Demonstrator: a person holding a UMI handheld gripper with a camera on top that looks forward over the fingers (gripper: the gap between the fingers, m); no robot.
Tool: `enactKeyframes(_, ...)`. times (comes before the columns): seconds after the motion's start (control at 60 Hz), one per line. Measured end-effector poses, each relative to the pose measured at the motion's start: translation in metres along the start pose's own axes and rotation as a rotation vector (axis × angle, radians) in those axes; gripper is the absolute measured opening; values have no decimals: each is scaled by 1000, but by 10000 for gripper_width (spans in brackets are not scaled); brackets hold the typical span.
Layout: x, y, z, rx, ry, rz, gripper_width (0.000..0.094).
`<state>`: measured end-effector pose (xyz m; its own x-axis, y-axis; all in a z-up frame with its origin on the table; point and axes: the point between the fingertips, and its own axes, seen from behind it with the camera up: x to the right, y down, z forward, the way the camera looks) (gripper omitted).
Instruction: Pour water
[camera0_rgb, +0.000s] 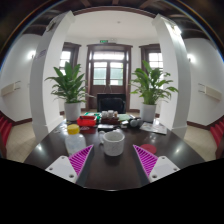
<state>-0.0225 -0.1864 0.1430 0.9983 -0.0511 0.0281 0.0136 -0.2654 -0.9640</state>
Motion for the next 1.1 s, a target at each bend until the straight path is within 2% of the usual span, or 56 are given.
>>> enactKeyframes(0.117,-47,27,-3,-11,-88,14,769)
enactKeyframes(0.133,-38,11,1,-13,-103,17,769)
enactKeyframes(0.217,-89,46,2,-10,-146,38,773)
enactKeyframes(0.35,-115,56,22,-27,-144,19,771)
enactKeyframes(0.683,-145,36,94,18,-179,20,755)
enactKeyframes(0.717,-145,36,100,18,-172,24,742)
enactKeyframes(0.767,-143,37,108,17,-154,31,675)
enactKeyframes(0.8,-142,37,111,19,-146,32,592)
enactKeyframes(1.1,-142,35,117,69,-152,24,453)
